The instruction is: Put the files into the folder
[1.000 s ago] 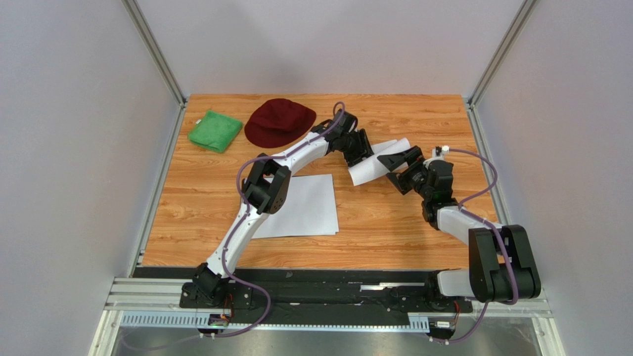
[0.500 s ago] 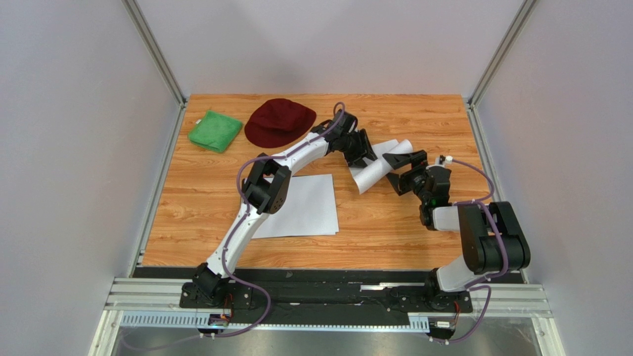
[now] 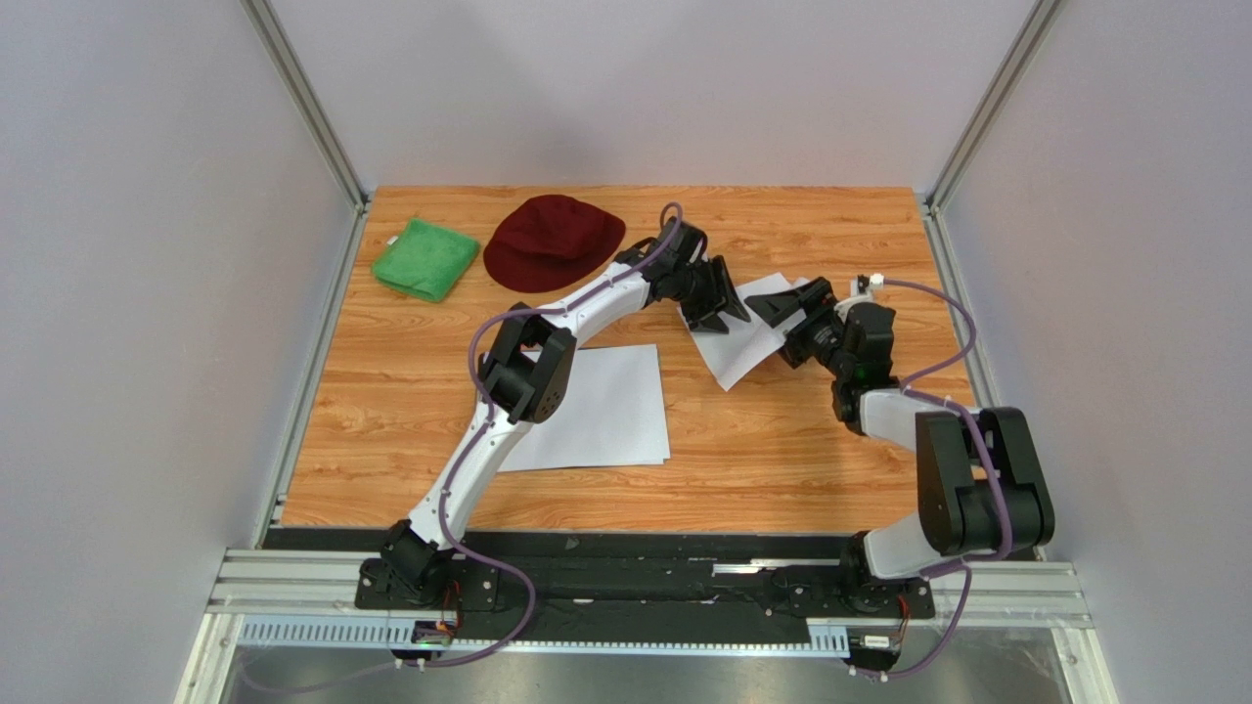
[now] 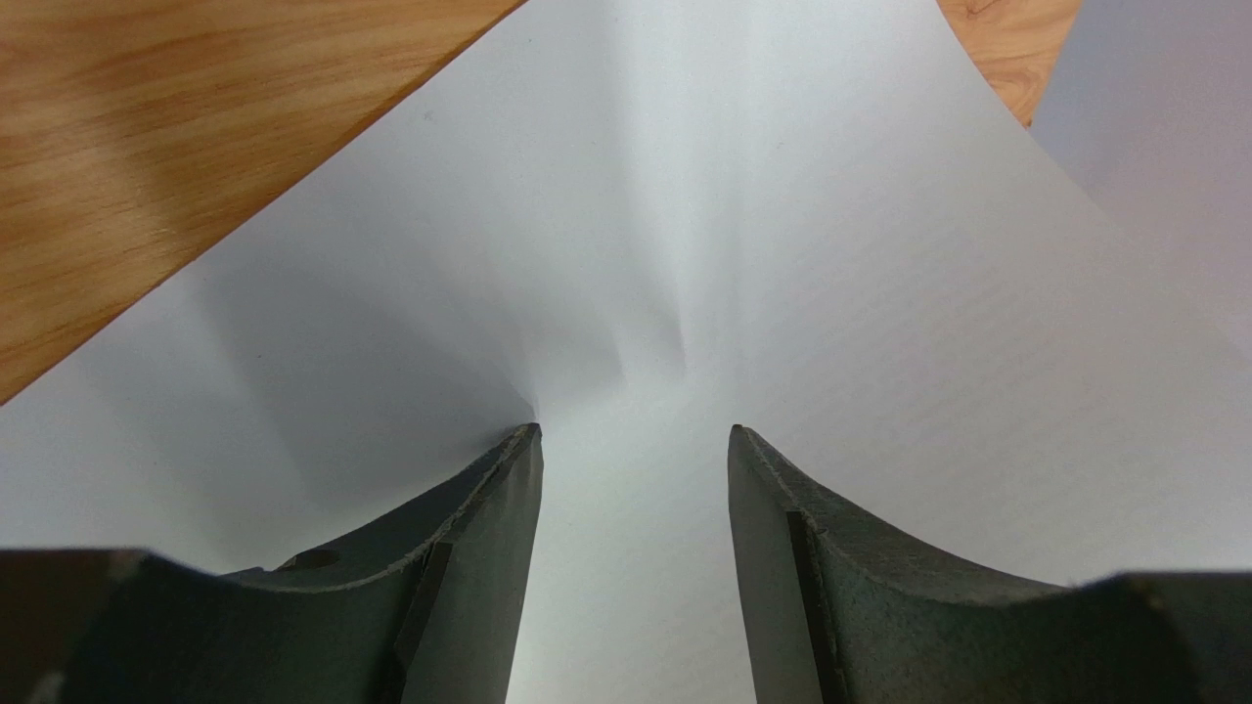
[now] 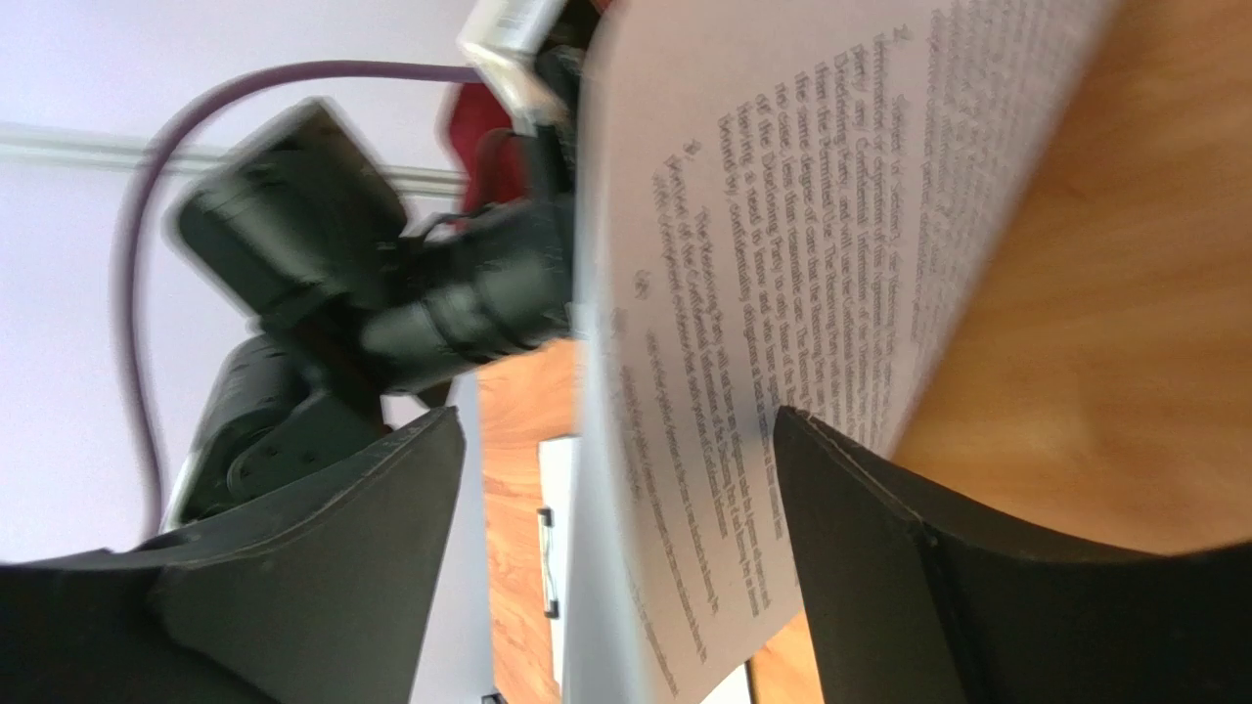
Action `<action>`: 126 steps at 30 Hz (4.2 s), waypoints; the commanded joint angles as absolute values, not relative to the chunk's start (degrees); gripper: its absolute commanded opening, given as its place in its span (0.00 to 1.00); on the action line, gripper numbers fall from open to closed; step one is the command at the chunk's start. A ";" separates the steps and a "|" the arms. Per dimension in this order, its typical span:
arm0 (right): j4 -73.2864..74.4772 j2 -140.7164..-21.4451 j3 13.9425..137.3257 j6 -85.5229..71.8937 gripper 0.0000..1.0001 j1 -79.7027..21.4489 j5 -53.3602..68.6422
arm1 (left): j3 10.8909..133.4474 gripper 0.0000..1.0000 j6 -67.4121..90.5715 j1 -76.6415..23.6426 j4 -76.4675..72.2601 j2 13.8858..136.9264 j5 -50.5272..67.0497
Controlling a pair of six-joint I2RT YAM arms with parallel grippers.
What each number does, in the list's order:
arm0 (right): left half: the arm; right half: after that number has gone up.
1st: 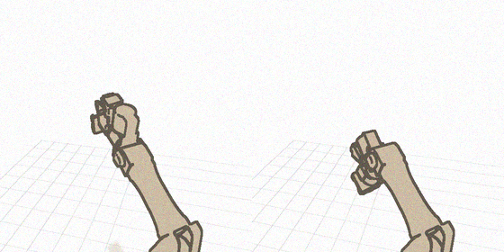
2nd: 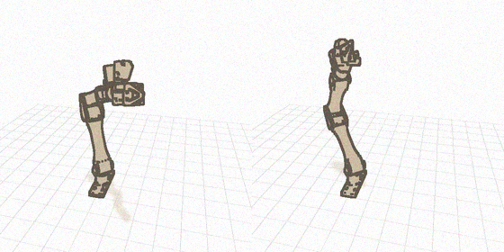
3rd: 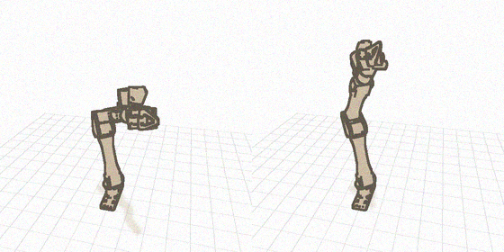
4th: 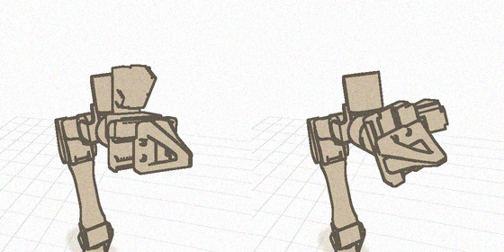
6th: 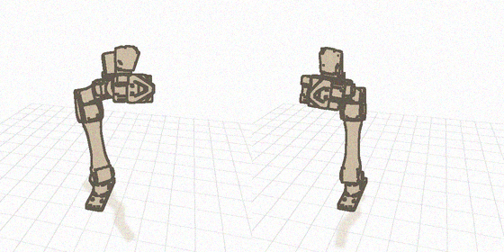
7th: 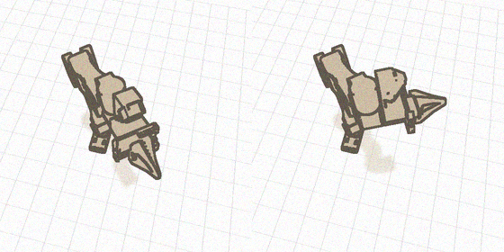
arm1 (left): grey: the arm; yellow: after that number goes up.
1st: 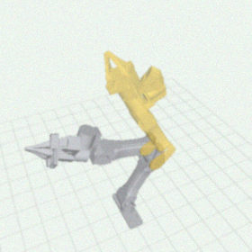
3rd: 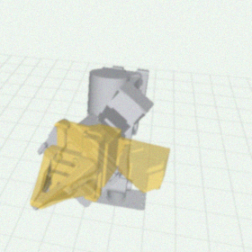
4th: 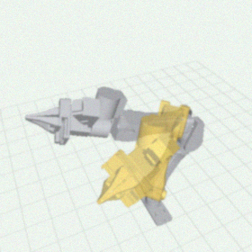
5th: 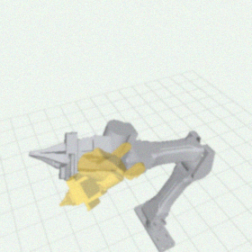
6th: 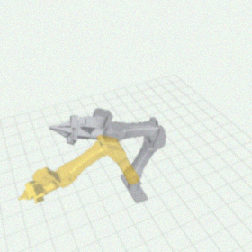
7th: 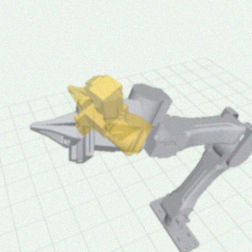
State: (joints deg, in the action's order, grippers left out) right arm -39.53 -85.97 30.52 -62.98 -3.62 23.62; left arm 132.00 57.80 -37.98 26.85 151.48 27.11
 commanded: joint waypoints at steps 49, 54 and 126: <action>35.33 -74.70 78.29 -17.84 0.00 -28.94 16.15 | 85.86 0.93 24.70 -10.84 46.41 72.50 9.34; 25.42 -80.67 87.00 -26.25 0.00 -41.21 37.55 | 73.23 0.98 22.06 3.24 49.99 57.50 5.28; 26.98 -119.80 80.78 -22.06 0.02 -29.09 37.54 | 66.89 0.00 9.49 -8.26 46.76 102.48 6.76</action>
